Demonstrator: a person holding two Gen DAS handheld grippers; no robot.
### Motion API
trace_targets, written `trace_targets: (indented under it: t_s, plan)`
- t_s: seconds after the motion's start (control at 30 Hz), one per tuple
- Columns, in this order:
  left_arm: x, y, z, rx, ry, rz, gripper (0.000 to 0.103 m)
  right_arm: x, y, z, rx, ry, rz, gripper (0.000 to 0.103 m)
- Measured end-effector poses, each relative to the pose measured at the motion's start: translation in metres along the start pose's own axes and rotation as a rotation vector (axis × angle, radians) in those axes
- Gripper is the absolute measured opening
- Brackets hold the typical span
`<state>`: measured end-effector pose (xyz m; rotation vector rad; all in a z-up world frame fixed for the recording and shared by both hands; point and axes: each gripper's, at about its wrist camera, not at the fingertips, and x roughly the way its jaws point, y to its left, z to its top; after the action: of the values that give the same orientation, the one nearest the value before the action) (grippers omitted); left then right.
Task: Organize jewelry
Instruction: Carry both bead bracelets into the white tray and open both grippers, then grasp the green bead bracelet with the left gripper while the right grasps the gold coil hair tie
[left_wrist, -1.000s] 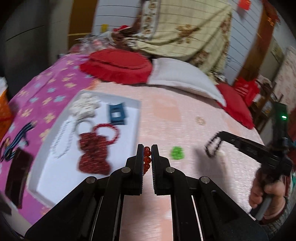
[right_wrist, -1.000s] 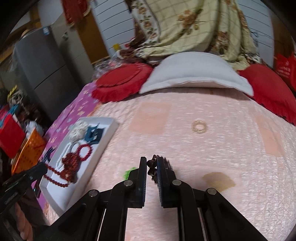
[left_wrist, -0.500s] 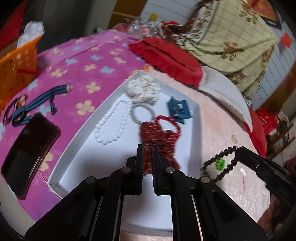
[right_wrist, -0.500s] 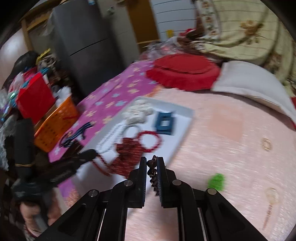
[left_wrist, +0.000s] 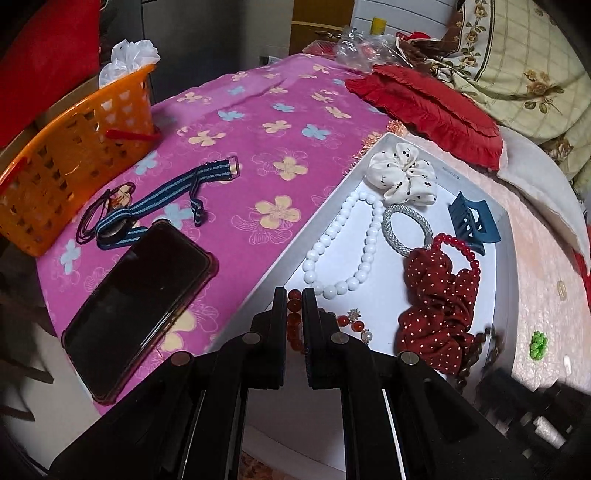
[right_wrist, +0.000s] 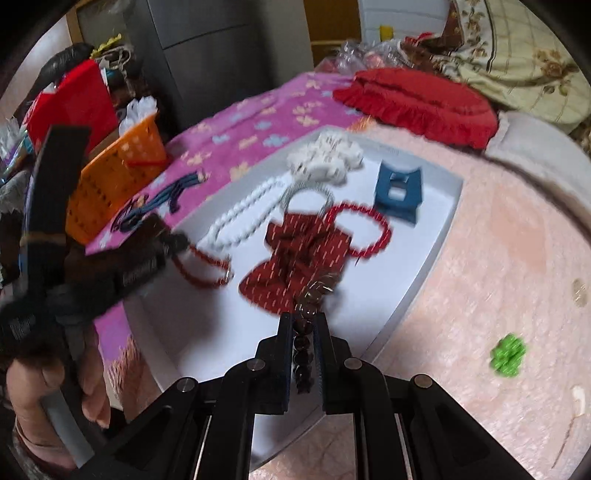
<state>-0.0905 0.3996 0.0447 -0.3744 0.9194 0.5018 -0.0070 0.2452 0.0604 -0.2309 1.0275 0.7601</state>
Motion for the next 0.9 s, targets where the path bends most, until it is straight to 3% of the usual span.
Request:
trace_targets:
  t_s: [0.3,0.5,0.6,0.73,0.9]
  plan:
    - [-0.007,0.009,0.004,-0.067,-0.03,-0.018,0.006,0.006,0.015,-0.017,0.044,0.056,0.243,0.01]
    - [-0.019,0.009,0.005,-0.085,-0.086,-0.035,0.007,0.003,0.026,-0.026,0.02,0.063,0.216,0.01]
    - [-0.023,0.009,0.005,-0.09,-0.105,-0.048,0.007,-0.004,0.023,-0.029,0.016,0.06,0.194,0.02]
    - [-0.024,0.006,0.005,-0.085,-0.106,-0.07,0.008,-0.03,0.018,-0.042,0.0,0.003,0.161,0.029]
    - [-0.033,-0.006,0.001,-0.057,-0.124,-0.105,0.008,-0.065,-0.009,-0.064,0.028,-0.061,0.124,0.03]
